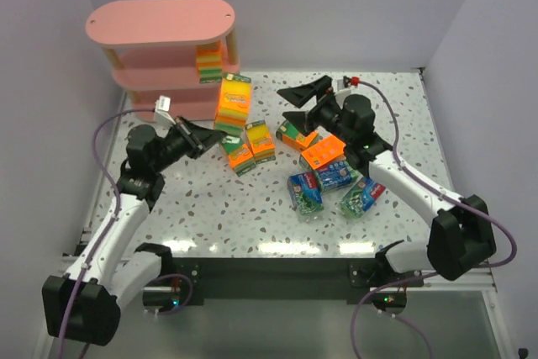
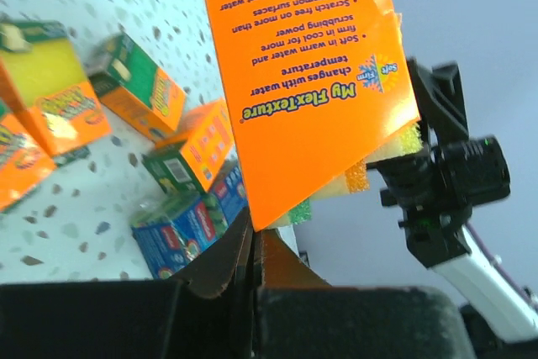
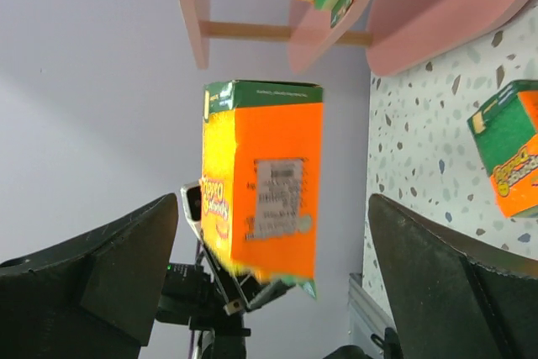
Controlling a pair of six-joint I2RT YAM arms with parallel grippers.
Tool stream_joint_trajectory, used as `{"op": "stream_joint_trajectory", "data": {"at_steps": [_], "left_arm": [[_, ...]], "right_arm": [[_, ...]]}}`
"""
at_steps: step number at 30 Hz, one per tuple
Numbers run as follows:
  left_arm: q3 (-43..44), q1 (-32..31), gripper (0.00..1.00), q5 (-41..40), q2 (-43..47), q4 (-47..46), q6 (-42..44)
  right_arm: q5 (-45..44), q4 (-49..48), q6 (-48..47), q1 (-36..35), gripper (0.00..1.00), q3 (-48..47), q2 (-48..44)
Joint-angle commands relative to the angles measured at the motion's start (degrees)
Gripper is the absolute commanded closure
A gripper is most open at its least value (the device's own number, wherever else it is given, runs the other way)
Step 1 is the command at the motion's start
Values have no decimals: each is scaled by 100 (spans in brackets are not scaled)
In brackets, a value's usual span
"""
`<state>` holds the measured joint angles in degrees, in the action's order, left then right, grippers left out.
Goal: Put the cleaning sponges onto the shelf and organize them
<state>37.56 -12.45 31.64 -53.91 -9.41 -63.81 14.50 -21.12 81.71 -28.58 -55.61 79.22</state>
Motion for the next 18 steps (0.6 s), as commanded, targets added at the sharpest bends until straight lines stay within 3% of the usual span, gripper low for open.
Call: {"op": "stream_joint_trajectory", "data": {"at_steps": [1, 4, 18], "left_arm": [[444, 751, 100, 105, 310, 684, 395], [839, 1148, 100, -35, 206, 1493, 817], [1026, 2431, 100, 342, -93, 1030, 528]], "right_arm": [[26, 529, -278, 343, 1, -11, -503], [158, 977, -498, 651, 1, 24, -829], [861, 2446, -1227, 1627, 1, 148, -1813]]}}
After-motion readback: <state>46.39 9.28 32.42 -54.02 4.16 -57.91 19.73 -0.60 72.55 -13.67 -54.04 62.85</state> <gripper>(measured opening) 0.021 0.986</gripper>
